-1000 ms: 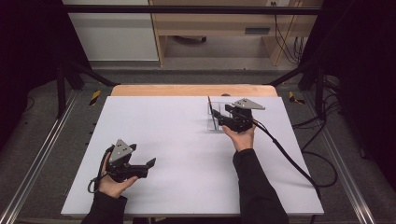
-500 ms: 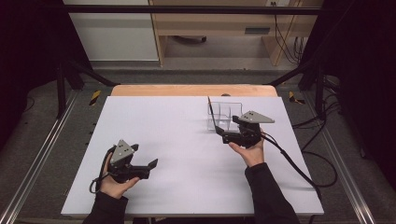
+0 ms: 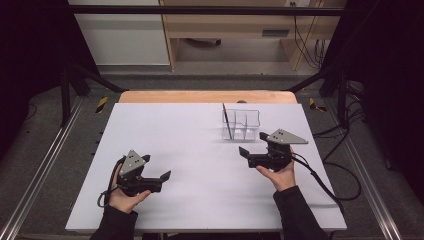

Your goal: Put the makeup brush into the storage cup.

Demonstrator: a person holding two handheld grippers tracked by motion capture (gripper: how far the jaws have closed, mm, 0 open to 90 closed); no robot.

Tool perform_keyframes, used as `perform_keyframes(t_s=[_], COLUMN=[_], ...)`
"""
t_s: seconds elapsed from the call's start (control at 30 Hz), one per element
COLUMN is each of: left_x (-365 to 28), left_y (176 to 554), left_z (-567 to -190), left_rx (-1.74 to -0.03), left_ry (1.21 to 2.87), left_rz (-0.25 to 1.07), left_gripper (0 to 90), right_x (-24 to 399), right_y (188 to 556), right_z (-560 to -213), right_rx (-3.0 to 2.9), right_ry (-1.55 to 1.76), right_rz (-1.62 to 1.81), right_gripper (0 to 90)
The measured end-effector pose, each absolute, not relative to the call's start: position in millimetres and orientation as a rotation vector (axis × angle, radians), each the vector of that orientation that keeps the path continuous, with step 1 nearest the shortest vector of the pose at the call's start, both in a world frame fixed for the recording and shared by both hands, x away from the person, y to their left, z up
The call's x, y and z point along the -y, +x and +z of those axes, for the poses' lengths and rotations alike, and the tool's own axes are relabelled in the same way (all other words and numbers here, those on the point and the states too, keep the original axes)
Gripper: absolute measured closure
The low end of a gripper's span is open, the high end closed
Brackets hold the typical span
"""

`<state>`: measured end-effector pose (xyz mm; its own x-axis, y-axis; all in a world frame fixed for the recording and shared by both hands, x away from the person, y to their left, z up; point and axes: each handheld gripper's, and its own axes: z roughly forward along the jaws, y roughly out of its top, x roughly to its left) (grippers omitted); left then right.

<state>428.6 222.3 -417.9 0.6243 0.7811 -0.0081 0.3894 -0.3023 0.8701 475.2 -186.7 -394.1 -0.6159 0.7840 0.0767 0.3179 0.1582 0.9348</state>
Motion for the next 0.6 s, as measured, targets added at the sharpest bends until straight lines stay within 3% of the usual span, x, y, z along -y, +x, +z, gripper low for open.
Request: perform_keyframes(t_s=[0.6], left_x=[-225], left_y=[429], left_z=[-416], left_rx=[-0.935], left_ry=[1.902], left_rz=[0.534], left_gripper=[7.8], right_x=[208], right_y=[448], right_z=[-413], right_rx=[-2.041], right_ry=[1.059], right_rz=[1.409], right_gripper=[3.4])
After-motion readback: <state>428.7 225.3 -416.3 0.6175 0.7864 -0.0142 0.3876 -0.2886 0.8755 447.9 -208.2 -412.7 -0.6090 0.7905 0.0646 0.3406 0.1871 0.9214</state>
